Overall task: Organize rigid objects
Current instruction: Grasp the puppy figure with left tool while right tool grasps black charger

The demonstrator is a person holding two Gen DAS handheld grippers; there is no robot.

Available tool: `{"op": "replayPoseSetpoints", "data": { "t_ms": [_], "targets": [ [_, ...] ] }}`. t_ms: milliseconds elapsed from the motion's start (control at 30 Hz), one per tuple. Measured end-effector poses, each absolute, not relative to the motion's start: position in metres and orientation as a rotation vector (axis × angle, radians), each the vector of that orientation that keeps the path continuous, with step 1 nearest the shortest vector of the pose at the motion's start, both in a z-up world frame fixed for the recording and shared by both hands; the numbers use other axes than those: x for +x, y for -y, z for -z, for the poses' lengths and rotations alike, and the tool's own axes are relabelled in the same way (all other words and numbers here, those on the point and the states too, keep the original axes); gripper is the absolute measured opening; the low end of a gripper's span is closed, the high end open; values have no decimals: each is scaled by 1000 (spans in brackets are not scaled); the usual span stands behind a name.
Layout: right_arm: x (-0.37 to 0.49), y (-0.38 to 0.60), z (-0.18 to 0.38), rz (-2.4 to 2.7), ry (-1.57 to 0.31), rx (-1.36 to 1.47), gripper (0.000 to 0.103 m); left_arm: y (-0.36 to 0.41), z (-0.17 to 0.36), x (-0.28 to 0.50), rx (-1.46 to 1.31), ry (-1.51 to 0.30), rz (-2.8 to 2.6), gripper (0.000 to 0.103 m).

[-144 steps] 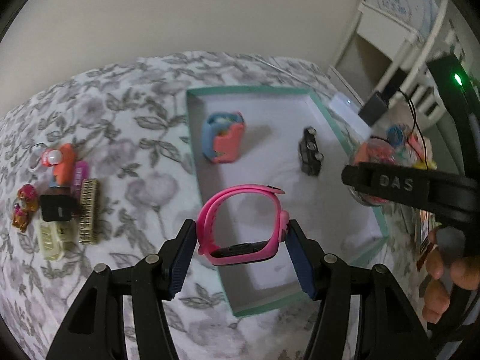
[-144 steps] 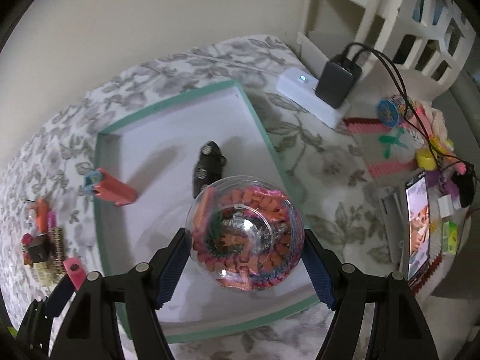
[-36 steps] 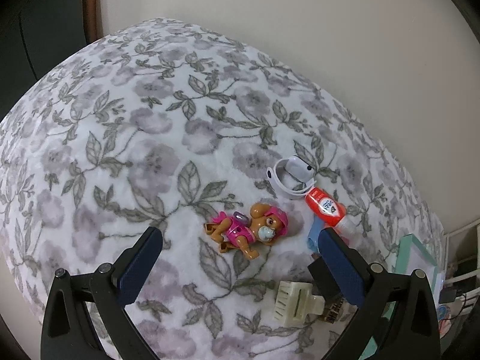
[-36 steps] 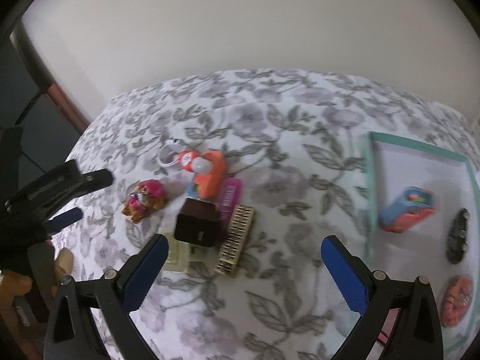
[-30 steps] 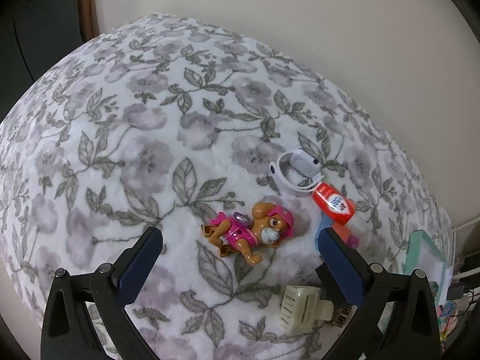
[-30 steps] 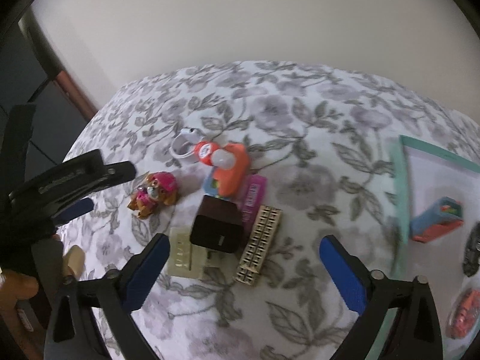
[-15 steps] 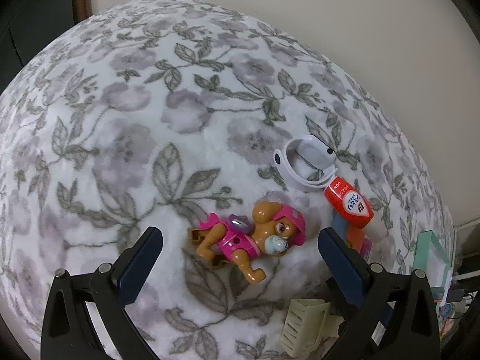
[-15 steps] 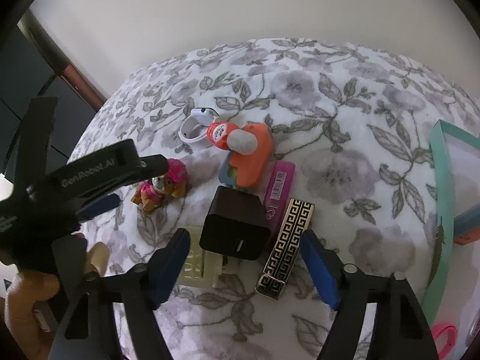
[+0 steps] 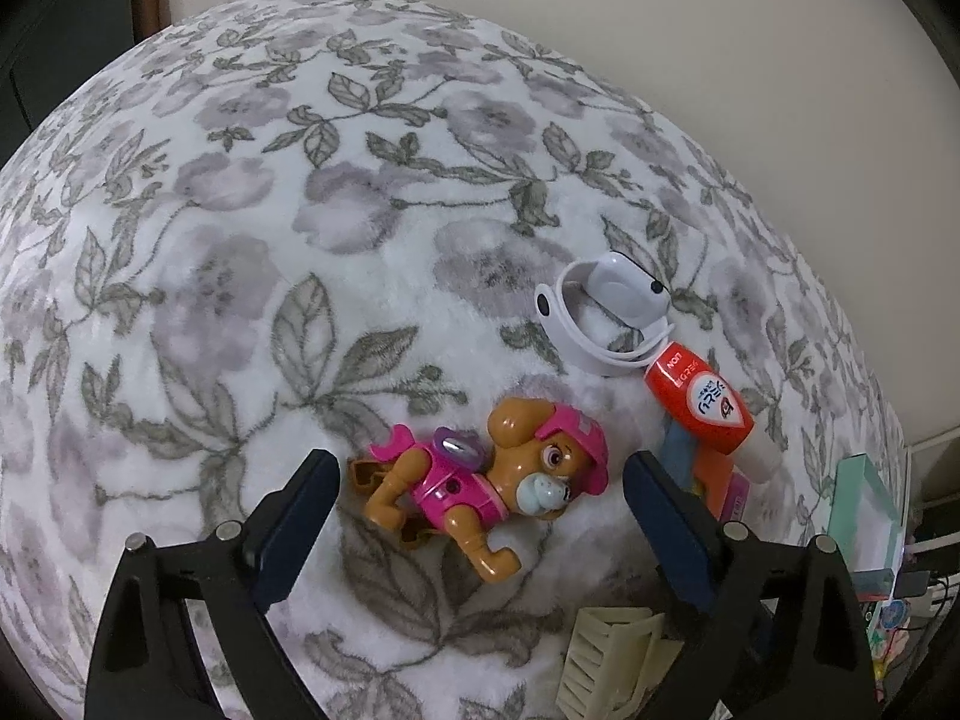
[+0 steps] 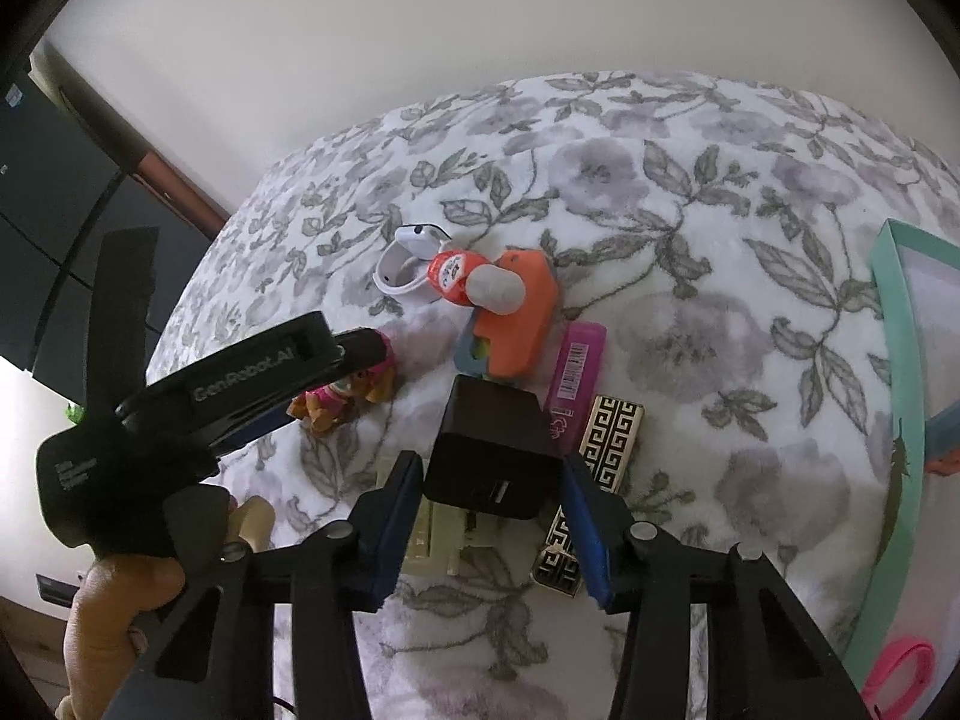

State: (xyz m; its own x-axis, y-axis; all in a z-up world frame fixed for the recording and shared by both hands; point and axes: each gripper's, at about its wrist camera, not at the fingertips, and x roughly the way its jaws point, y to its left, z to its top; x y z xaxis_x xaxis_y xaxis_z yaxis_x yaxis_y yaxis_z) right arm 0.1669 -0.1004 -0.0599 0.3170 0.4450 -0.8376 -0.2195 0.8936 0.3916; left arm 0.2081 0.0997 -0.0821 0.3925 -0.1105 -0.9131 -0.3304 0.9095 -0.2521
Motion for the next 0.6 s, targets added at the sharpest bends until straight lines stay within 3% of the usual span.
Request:
{"op": "replayPoseSetpoints", "data": {
  "t_ms": [333, 467, 567, 600],
  "targets": [
    [167, 104, 61, -447, -1179, 240, 50, -97, 88, 214, -402, -1159, -149, 96],
    [167, 103, 61, -445, -1182, 236, 50, -97, 87, 214, -390, -1158, -156, 85],
    [166, 103, 61, -445, -1183, 234, 49, -98, 82, 213, -390, -1145, -155, 53],
    [167, 103, 61, -445, -1183, 233, 49, -98, 81, 213, -386, -1150, -154, 53]
  ]
}}
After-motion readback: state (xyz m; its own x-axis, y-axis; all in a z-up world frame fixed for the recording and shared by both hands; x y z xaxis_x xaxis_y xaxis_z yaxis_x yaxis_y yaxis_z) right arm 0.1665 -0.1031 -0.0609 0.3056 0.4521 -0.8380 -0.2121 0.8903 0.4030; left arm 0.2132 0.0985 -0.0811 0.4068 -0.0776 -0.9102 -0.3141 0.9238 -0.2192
